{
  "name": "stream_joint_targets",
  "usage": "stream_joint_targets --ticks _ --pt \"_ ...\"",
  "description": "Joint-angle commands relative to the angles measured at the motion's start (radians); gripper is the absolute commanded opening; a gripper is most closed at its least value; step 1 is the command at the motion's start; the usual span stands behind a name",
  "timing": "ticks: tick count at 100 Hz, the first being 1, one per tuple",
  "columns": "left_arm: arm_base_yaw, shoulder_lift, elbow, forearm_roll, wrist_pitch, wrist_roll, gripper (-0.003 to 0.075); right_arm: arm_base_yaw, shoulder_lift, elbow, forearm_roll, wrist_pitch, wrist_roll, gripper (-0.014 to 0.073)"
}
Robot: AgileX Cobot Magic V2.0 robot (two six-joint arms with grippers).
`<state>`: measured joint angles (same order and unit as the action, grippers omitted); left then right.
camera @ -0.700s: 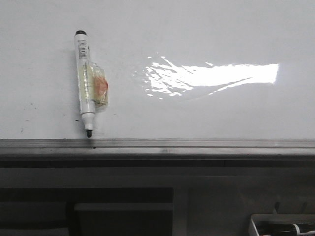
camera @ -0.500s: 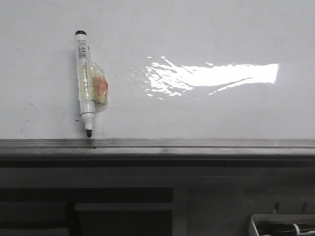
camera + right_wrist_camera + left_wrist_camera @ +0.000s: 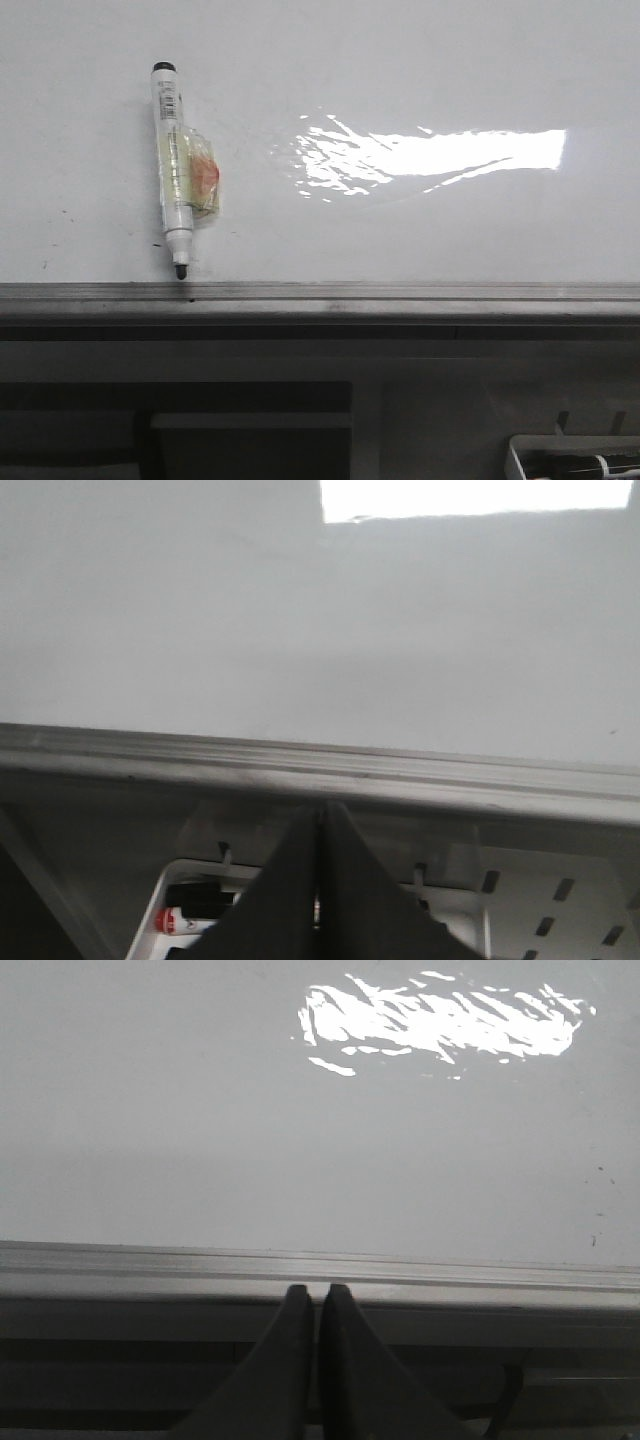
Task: Write number 5 on whiteboard
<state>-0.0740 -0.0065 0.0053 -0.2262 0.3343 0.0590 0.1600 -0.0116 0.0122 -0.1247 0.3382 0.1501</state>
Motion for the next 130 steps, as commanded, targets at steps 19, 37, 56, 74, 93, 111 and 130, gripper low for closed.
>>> stream_joint_targets --ticks 19,37,56,74,93,111,130 --pt "0.000 -0.026 0.016 -0.013 -0.067 -0.005 -0.0020 -0.006 -0.016 0.027 -0.266 -0.067 0.001 -0.0062" --pt "0.000 -0.026 0.016 -0.371 -0.134 -0.005 -0.0020 -0.006 -0.016 0.027 -0.274 -0.395 0.021 -0.0062" --pt "0.000 -0.026 0.016 -0.833 -0.168 -0.005 -0.0020 -0.006 -0.016 0.027 -0.068 -0.654 0.198 -0.0062" --pt "0.000 -0.026 0.014 -0.871 -0.150 -0.005 -0.0020 -0.006 -0.016 0.013 0.114 -0.414 0.297 -0.0062" --pt "0.000 -0.003 -0.064 -0.747 -0.067 0.083 -0.0021 -0.006 -0.008 -0.063 0.206 -0.367 0.295 -0.0062" --pt "0.000 0.178 -0.273 -0.435 0.085 0.087 -0.0018 -0.006 0.102 -0.262 0.069 -0.127 0.222 -0.0061" --pt "0.000 0.442 -0.484 -0.401 0.212 0.235 0.0248 -0.006 0.258 -0.453 0.050 0.002 0.093 -0.0039"
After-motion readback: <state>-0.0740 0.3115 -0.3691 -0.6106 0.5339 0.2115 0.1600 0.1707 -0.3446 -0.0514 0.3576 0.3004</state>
